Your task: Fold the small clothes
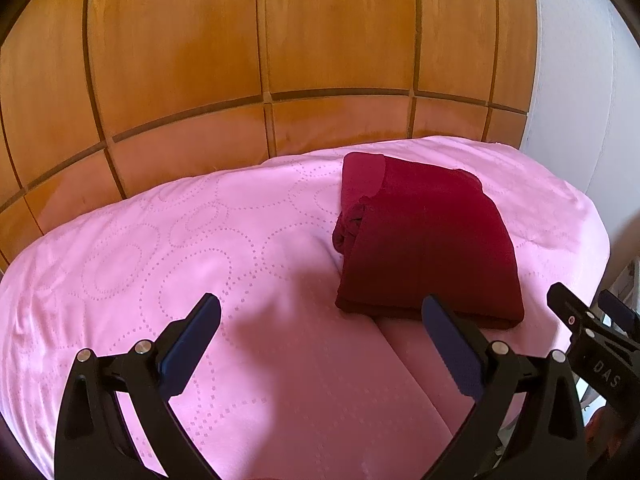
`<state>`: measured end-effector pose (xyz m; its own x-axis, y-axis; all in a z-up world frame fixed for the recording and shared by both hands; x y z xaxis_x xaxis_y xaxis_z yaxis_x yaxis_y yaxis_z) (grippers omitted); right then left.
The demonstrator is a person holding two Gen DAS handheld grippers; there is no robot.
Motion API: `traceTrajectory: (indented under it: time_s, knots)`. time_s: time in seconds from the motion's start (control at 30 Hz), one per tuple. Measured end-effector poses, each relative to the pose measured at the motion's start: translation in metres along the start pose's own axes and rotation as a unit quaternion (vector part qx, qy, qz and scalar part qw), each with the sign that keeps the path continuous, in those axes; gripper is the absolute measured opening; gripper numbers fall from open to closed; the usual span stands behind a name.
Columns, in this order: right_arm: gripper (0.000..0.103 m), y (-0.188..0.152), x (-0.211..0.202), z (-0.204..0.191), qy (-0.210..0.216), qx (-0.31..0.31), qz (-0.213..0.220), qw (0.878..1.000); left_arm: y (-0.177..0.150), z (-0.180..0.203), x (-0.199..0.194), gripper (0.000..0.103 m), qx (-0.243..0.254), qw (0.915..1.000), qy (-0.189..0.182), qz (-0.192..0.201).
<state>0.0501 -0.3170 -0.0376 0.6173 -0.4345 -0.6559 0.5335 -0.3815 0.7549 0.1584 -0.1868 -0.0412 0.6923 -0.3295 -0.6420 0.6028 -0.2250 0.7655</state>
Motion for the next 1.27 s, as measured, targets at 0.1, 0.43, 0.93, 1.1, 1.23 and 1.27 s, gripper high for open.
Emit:
traceTrajectory:
  time_s: [0.1, 0.43, 0.93, 1.1, 1.23, 1.27]
  knots:
    - [0.099, 0.0, 0.001, -0.001, 0.001, 0.001, -0.002, 1.0, -0.001, 0.002, 0.001, 0.101, 0.003, 1.0, -0.002, -0.006]
    - [0.099, -0.001, 0.0, -0.001, 0.002, 0.002, 0.001, 1.0, 0.001, 0.006, -0.001, 0.101, 0.004, 0.9999, -0.009, -0.002]
    - [0.099, -0.002, 0.0, -0.001, 0.0, 0.005, 0.0, 1.0, -0.001, 0.005, -0.005, 0.101, 0.005, 0.9999, -0.002, 0.016]
    - [0.099, -0.002, 0.002, -0.001, 0.002, 0.004, -0.003, 1.0, -0.001, 0.003, 0.0, 0.101, -0.006, 0.9999, -0.01, -0.004]
    - [0.099, -0.002, 0.002, 0.0, 0.001, 0.004, -0.005, 1.0, -0.003, -0.001, 0.008, 0.101, -0.01, 0.9997, -0.012, -0.02]
    - [0.099, -0.002, 0.002, 0.0, 0.0, 0.004, -0.006, 1.0, -0.004, -0.003, 0.01, 0.101, -0.01, 0.9996, -0.012, -0.024]
Point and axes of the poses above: each gripper's, at about its wrist camera, not at the fingertips, and x roughly the way its jaws point, z to its right, y to its top, the point moved 1 cm from there along x, roughly the way its jaws point, and after that the axes turned 6 degrees about -y, right-handed, at the moved point
